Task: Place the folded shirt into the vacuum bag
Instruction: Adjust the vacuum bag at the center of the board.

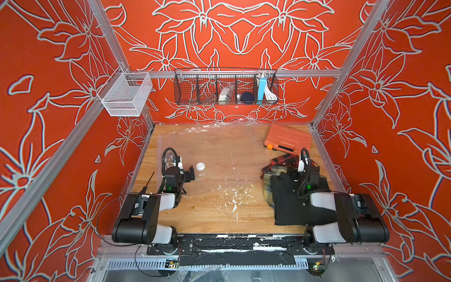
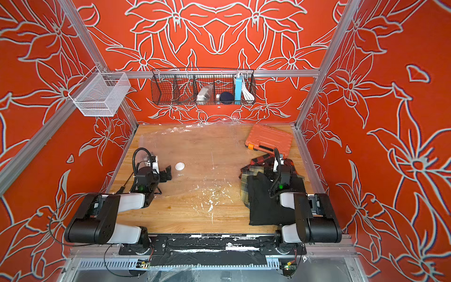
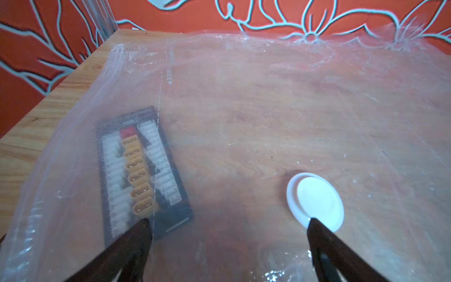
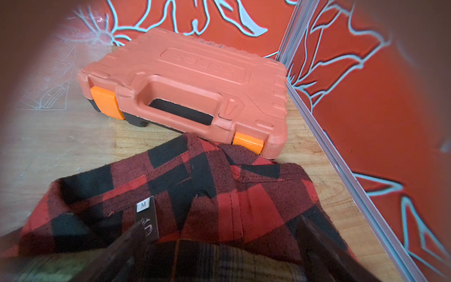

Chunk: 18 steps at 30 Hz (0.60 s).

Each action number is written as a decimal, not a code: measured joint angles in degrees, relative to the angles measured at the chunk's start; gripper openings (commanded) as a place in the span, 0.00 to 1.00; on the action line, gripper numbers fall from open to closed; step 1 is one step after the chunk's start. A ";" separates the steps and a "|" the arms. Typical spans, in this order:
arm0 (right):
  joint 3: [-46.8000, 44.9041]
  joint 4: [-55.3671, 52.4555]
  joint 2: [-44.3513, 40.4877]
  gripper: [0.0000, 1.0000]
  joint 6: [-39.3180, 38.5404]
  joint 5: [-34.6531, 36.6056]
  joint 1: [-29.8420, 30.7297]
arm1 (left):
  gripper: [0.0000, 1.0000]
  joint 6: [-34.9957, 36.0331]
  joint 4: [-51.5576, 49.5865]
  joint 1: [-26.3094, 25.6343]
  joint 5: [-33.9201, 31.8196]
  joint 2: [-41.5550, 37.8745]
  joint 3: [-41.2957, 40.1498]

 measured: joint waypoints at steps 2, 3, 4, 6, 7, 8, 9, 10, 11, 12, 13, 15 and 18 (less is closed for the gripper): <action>0.00 0.00 0.00 0.98 0.00 0.00 0.00 | 0.98 0.00 -0.04 0.11 0.02 0.00 0.02; 0.00 0.00 0.00 0.98 0.00 0.00 0.00 | 0.98 0.00 -0.09 0.15 0.02 0.00 0.02; 0.00 0.00 0.00 0.98 0.00 0.00 0.00 | 0.98 0.00 -0.13 0.15 0.04 0.00 0.02; 0.00 0.00 0.00 0.98 0.00 0.00 0.00 | 0.98 0.00 -0.15 0.22 0.17 0.00 0.02; 0.00 0.00 0.00 0.98 0.00 0.00 0.00 | 0.98 -0.02 -0.15 0.37 0.50 0.00 0.02; 0.00 0.00 0.00 0.98 0.00 0.00 0.00 | 0.98 -0.04 -0.17 0.63 0.96 0.00 0.02; 0.00 0.00 0.00 0.98 0.00 0.00 0.00 | 0.98 -0.04 -0.17 0.90 1.27 0.00 0.02; 0.00 0.00 0.00 0.98 0.00 0.00 0.00 | 0.98 -0.09 -0.17 1.09 1.44 0.00 0.02; 0.00 0.00 0.00 0.98 0.00 0.00 0.00 | 0.98 -0.11 -0.17 1.33 1.75 0.00 0.02; 0.00 0.00 0.00 0.98 0.00 0.00 0.00 | 0.98 -0.20 -0.17 1.42 1.90 0.00 0.02; 0.00 0.00 0.00 0.98 0.00 0.00 0.00 | 0.98 -0.22 -0.17 1.55 2.12 0.00 0.02; 0.00 0.00 0.00 0.98 0.00 0.00 0.00 | 0.98 -0.24 -0.17 1.64 2.38 0.00 0.02; 0.00 0.00 0.00 0.98 0.00 -0.02 0.00 | 0.98 -0.24 -0.17 1.66 2.64 0.00 0.02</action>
